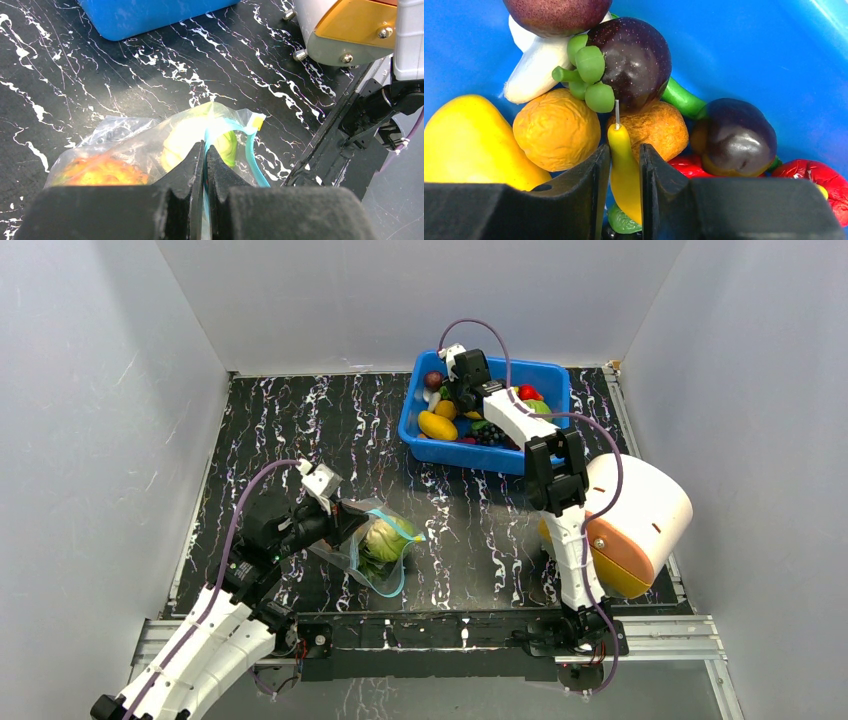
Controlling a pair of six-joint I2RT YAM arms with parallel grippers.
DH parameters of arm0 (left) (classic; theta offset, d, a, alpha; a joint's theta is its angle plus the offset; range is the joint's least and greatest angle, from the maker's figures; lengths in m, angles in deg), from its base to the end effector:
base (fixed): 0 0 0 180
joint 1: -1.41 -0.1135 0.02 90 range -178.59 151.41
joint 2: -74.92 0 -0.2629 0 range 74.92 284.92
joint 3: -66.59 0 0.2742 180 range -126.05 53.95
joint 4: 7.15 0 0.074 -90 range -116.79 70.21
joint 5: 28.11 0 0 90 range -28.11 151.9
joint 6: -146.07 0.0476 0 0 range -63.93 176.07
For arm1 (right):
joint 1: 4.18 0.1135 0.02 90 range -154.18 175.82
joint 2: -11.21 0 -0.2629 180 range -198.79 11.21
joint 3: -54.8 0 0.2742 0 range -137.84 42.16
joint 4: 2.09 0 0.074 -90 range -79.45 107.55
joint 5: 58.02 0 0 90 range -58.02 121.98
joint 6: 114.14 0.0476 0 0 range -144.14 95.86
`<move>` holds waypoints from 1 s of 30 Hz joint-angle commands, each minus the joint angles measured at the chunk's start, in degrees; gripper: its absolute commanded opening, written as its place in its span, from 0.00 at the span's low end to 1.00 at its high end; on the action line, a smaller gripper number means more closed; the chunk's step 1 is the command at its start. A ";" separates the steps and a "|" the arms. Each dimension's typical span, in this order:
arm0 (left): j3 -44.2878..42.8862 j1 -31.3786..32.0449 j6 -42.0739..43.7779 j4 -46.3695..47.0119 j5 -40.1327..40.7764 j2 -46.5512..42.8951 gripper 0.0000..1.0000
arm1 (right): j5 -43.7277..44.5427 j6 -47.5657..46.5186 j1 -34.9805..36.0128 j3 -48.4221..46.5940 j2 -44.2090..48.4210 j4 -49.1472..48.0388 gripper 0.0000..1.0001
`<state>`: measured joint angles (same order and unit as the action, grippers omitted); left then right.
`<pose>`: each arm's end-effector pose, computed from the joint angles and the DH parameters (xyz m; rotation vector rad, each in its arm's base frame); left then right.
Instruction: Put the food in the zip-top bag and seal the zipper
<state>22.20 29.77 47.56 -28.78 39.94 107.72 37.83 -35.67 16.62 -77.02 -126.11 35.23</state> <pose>0.1534 -0.1030 0.2904 0.5915 1.7024 -0.7990 0.5395 0.1997 0.1830 -0.5944 2.2359 -0.0362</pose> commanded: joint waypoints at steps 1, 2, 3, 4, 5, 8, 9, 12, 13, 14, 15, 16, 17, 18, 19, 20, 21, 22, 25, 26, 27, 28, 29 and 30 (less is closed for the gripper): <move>0.02 0.19 0.69 1.89 -0.88 -0.20 0.00 | 1.75 -2.13 -0.82 -0.87 1.41 -5.25 0.28; 0.02 0.20 0.69 1.88 -0.85 -0.19 0.00 | 2.33 -2.58 -0.84 -0.66 1.42 -5.75 0.32; 0.02 0.20 0.69 1.82 -0.89 -0.25 0.00 | 2.79 -2.88 -0.91 -0.67 1.30 -6.15 0.34; -0.03 0.21 0.68 1.80 -0.81 -0.32 0.00 | 2.99 -3.18 -0.85 -0.77 1.04 -6.29 0.35; -0.07 0.21 0.69 1.75 -0.65 -0.28 0.00 | 3.21 -3.30 -0.85 -0.98 0.74 -6.32 0.35; 0.01 0.23 0.78 1.66 -0.46 -0.52 0.00 | 3.26 -3.24 -0.85 -1.32 -0.13 -6.17 0.34; 0.02 0.16 0.78 1.69 -0.39 -0.55 0.00 | 3.07 -3.24 -0.85 -1.39 -0.33 -6.09 0.33; 0.12 0.20 0.86 1.76 -0.36 -0.47 0.00 | 3.11 -3.24 -0.85 -1.58 -0.83 -5.92 0.30; 0.04 0.21 0.87 1.78 -0.32 -0.40 0.00 | 3.05 -3.24 -0.86 -1.66 -0.85 -5.88 0.29; 0.07 0.21 0.87 1.78 -0.41 -0.30 0.00 | 2.92 -3.31 -0.85 -1.70 -0.85 -5.92 0.28; 0.02 0.21 0.87 1.73 -0.45 -0.28 0.00 | 2.78 -3.37 -0.85 -1.80 -0.78 -5.88 0.27; 0.10 0.16 0.86 1.85 -0.50 -0.19 0.00 | 2.48 -3.41 -0.91 -1.84 -0.64 -5.88 0.26; 0.15 0.20 0.87 1.92 -0.54 -0.19 0.00 | 2.42 -3.49 -0.93 -1.89 -0.52 -5.83 0.24; 0.11 0.20 0.87 1.94 -0.62 -0.20 0.00 | 2.34 -3.44 -0.93 -1.93 -0.30 -5.75 0.22; 0.11 0.20 0.87 1.96 -0.57 -0.21 0.00 | 2.26 -3.37 -0.93 -1.94 -0.10 -5.67 0.20; 0.11 0.21 0.79 1.91 -0.51 -0.27 0.00 | 2.10 -3.25 -0.93 -1.94 0.34 -5.50 0.18; 0.11 0.18 0.78 1.96 -0.53 -0.31 0.00 | 1.80 -3.05 -0.97 -1.92 0.81 -5.34 0.17; 0.17 0.20 0.71 1.96 -0.50 -0.28 0.00 | 1.53 -2.82 -0.93 -1.86 1.35 -5.25 0.15; 0.20 0.21 0.52 1.95 -0.46 -0.49 0.00 | 0.66 -2.33 -0.96 -0.79 3.85 -5.06 0.10; 0.19 0.21 0.44 1.96 -0.46 -0.52 0.00 | 0.60 -2.17 -0.94 -0.15 5.00 -5.17 0.09; 0.22 0.19 0.35 1.96 -0.39 -0.58 0.00 | 0.61 -1.92 -0.93 0.83 6.16 -5.47 0.07; 0.20 0.20 0.18 1.96 -0.31 -0.70 0.00 | 0.37 -1.72 -0.93 1.91 7.53 -5.86 0.05; 0.21 0.20 -0.05 1.90 -0.28 -0.78 0.00 | 0.08 -1.54 -0.93 2.98 8.85 -6.18 0.04; 0.18 0.21 -0.30 1.88 -0.33 -0.92 0.00 | -0.29 -1.49 -0.89 4.31 10.22 -6.38 0.03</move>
<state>22.20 29.77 47.49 -28.78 39.98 107.72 38.46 -38.18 16.47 -75.29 -124.73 32.37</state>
